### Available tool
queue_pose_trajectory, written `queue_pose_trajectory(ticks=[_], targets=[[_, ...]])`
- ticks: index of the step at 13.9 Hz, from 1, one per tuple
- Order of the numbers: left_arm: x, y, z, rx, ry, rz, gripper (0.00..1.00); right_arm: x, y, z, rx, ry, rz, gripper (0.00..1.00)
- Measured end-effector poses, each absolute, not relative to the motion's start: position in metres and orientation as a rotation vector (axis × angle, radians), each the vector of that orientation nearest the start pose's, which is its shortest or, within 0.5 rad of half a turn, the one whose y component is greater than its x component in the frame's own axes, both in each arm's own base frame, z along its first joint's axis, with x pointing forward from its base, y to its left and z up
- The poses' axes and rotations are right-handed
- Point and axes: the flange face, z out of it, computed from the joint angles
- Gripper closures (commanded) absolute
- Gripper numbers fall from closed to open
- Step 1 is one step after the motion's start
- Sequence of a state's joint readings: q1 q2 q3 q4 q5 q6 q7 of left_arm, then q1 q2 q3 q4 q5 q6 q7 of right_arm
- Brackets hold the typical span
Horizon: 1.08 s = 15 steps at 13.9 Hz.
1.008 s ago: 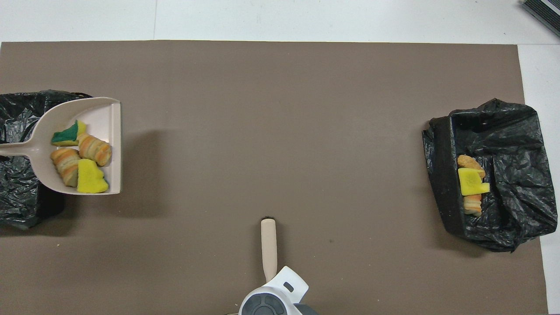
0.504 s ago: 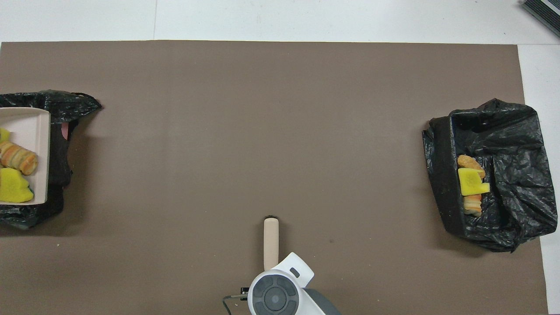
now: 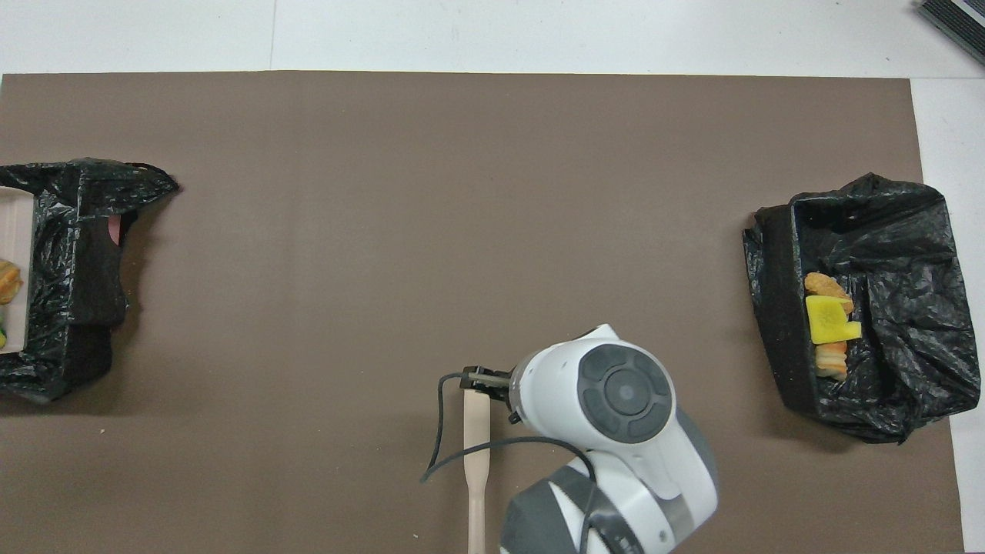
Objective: Sweep and dump trash in bin
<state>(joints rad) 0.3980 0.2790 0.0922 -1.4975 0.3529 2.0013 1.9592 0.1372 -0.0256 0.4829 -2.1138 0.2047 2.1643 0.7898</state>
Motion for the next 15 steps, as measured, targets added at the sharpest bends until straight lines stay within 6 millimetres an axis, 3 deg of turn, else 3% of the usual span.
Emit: queue_pose_trajectory(ticks=[3,6,8,10,15], targets=[[0.590,0.320,0.540,-1.931,1.880,0.497,1.00,0.472,0.287,0.448,-2.969,0.450,-0.046,0.00],[0.598,0.304,0.541,-1.877,1.796,0.608,1.00,0.491,0.264,0.461,-2.980,0.463,-0.113,0.00],[0.602,0.290,0.541,-1.818,1.739,0.691,1.00,0.508,0.238,0.477,-2.992,0.420,-0.146,0.00],[0.602,0.277,0.541,-1.775,1.662,0.759,1.00,0.525,0.204,0.500,-3.001,0.387,-0.169,0.00],[0.588,0.265,0.560,-1.719,1.539,0.842,1.00,0.546,0.121,0.588,-3.020,0.420,-0.162,0.00]])
